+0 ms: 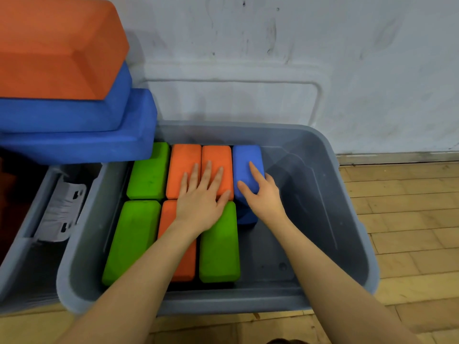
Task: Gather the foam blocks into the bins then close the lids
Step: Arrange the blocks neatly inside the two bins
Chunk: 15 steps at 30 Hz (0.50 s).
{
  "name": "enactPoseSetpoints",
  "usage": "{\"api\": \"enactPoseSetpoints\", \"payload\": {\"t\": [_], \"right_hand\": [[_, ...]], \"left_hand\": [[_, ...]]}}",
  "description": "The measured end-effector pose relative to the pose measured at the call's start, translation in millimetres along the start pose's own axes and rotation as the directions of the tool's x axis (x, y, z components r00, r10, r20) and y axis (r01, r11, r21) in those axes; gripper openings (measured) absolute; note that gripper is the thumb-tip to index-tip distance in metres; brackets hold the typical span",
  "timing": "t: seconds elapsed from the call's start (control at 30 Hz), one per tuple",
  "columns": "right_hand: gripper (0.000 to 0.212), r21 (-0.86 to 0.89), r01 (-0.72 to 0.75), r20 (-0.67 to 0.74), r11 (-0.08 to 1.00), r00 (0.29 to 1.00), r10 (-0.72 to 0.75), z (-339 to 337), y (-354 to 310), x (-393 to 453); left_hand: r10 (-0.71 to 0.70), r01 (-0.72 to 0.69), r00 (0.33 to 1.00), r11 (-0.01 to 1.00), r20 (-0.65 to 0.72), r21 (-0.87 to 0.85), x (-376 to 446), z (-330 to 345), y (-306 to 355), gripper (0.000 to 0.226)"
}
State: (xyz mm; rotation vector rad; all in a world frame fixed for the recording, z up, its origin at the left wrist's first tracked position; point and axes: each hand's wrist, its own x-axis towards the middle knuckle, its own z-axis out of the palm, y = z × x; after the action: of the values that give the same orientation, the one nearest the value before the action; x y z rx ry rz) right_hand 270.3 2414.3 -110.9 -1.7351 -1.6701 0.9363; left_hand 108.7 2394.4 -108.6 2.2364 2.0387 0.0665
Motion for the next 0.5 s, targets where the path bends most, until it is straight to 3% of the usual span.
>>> {"api": "enactPoseSetpoints", "payload": {"t": [0.17,0.3,0.4,0.5], "right_hand": [[0.058,0.090,-0.020,-0.107,0.996,0.994,0.030,8.1,0.4,-6.1],[0.054,0.102,0.016,-0.150,0.995,0.989,-0.001,16.2,5.2,-8.4],[0.053,-0.032,0.029,-0.111,0.999,0.993,-0.032,17.6,7.9,-8.6],[0.053,-0.218,-0.036,-0.045,0.975,0.999,0.027,12.9,4.6,-7.5]], "left_hand": [[0.100,-0.100,0.994,0.995,0.032,-0.018,-1.4,-5.3,-11.7,0.076],[0.096,-0.096,0.995,0.995,-0.028,0.009,-3.4,-3.5,-11.6,0.079],[0.084,-0.084,0.996,0.996,-0.020,0.007,-2.1,-2.2,-7.3,0.078],[0.089,-0.089,0.996,0.996,0.015,-0.003,-0.5,-5.4,-8.3,0.068]]}}
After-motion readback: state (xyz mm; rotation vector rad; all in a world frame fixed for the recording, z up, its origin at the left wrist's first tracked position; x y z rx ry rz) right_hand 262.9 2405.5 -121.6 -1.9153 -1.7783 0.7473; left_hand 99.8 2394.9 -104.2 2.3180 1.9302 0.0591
